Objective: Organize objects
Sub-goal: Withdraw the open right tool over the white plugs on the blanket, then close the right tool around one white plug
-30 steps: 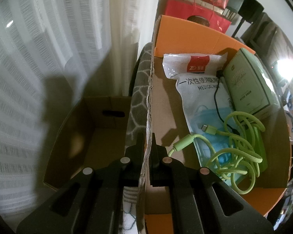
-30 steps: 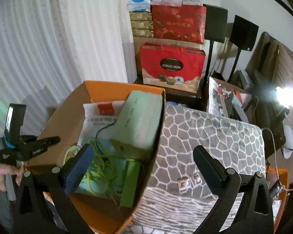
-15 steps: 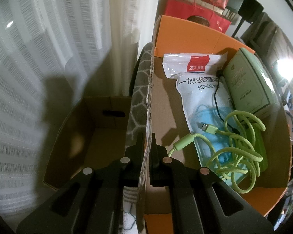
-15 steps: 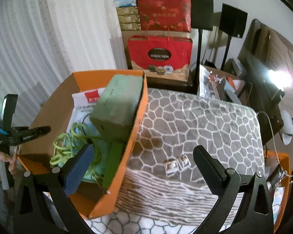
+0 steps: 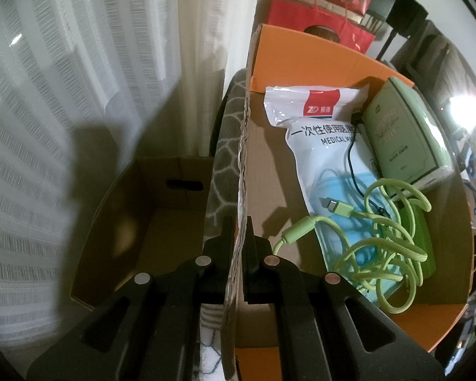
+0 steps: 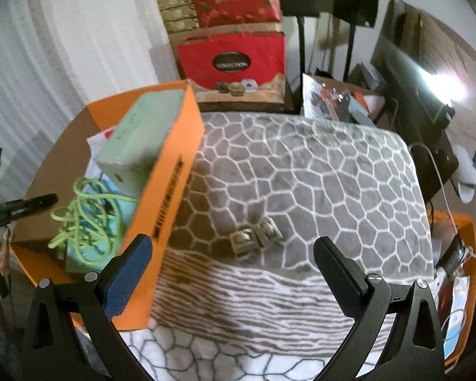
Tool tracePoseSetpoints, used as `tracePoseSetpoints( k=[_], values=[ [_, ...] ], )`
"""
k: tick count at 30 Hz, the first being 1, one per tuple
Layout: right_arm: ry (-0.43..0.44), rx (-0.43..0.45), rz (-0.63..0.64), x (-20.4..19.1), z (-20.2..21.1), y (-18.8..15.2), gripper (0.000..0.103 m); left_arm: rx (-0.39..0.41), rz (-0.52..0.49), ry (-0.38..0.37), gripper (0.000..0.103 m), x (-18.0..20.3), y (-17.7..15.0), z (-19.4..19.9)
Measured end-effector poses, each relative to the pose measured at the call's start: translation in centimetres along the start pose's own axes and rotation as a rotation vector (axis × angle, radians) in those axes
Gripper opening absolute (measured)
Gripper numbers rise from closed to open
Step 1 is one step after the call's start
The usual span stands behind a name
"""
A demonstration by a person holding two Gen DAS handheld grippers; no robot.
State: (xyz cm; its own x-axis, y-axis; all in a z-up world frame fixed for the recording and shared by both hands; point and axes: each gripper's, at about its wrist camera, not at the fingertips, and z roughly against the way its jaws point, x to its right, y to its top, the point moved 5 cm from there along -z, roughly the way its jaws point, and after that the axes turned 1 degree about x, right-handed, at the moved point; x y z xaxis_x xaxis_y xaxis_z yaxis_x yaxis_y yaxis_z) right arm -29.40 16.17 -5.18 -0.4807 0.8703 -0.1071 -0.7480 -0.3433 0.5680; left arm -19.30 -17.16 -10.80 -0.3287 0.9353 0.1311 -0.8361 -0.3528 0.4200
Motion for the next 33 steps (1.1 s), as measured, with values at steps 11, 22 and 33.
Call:
tracePoseSetpoints(
  k=[11,22,33],
  values=[
    [0.003,-0.055,-0.07,2.7,-3.6,-1.1,0.088,-0.001,0.008,0.002,0.004,0.0,-0.1,0.1],
    [-0.005,-0.1,-0.067,3.8,-6.2,-0.5,0.053,0.001,0.016,0.007,0.004,0.0,-0.2,0.1],
    [0.004,-0.123,-0.023,3.5,-7.7,-0.3,0.026,0.001,0.019,0.007,0.004,-0.1,-0.4,0.1]
  ],
)
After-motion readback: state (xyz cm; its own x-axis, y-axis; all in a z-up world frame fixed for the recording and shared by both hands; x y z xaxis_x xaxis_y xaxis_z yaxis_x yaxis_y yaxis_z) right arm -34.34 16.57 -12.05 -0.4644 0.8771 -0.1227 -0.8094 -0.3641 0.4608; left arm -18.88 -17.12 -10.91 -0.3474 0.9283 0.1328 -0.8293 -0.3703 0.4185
